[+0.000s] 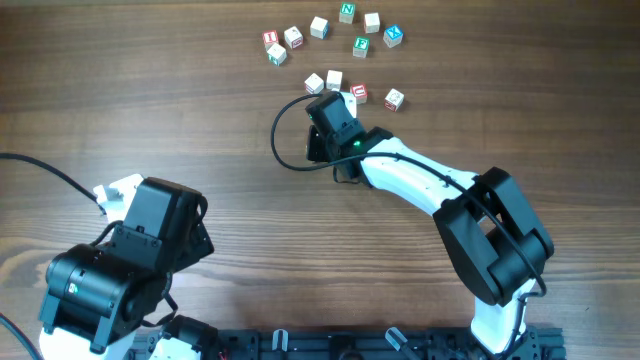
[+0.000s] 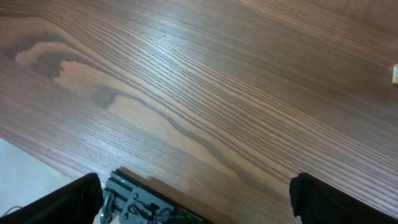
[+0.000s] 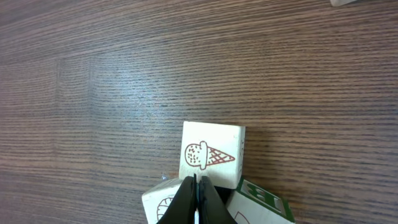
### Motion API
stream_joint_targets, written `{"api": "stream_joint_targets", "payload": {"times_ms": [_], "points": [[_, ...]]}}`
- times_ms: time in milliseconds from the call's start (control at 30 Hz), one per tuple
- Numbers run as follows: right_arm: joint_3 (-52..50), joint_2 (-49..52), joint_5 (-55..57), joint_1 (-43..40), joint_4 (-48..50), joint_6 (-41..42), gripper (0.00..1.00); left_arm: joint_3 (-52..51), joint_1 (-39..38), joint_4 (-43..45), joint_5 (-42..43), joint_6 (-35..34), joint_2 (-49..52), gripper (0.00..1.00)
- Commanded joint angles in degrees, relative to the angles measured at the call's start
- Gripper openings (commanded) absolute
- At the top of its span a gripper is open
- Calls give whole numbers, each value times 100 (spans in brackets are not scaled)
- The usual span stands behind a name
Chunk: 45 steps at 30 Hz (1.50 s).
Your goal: Form a circle
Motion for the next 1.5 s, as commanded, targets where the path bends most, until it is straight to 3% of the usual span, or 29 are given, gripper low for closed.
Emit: {"api": "stream_joint_targets", "payload": {"times_ms": [0, 1467], "points": [[79, 214, -52, 59, 50, 85, 4, -15, 33, 2, 7, -94, -13, 100], [81, 221, -210, 59, 98, 81, 5, -15, 33, 2, 7, -94, -13, 100]]}}
